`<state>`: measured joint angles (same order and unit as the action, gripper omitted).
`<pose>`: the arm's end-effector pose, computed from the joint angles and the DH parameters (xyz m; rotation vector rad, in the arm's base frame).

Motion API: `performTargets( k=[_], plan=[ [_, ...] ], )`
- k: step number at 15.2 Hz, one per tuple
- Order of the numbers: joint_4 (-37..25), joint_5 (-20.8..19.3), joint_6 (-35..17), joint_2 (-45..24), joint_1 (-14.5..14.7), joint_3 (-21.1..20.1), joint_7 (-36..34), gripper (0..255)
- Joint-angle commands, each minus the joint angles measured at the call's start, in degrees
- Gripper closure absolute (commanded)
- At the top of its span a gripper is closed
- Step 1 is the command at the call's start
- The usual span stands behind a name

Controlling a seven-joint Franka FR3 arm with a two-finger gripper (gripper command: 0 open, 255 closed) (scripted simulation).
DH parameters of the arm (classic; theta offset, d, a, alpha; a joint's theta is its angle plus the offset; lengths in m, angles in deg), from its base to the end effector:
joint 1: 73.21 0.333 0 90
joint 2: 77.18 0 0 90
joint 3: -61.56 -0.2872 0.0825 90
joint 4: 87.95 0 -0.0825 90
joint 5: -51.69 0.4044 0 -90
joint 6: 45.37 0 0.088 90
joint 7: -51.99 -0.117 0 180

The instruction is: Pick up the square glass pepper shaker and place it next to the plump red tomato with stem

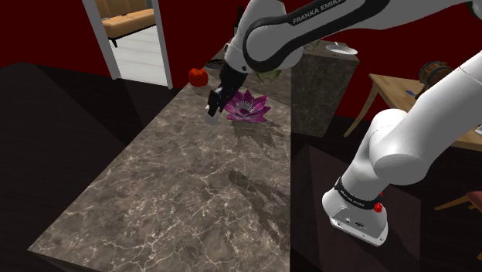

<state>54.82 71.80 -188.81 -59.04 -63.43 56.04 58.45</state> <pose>0.4726 0.1282 0.3866 -2.8547 -0.1882 -0.4473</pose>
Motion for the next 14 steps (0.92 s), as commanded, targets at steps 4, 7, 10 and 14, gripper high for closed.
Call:
performTargets(
  k=[4,7,10,14],
  plan=[
    [-2.39,-1.22,4.09,1.73,-0.53,-0.03,-1.37,255],
    [-3.93,-1.85,6.51,2.65,-0.79,-0.01,-2.09,255],
    [-5.16,-2.28,8.31,3.26,-0.97,0.01,-2.61,255],
    [-10.61,-2.27,9.32,-2.28,-2.51,3.59,2.33,255]
  ],
)
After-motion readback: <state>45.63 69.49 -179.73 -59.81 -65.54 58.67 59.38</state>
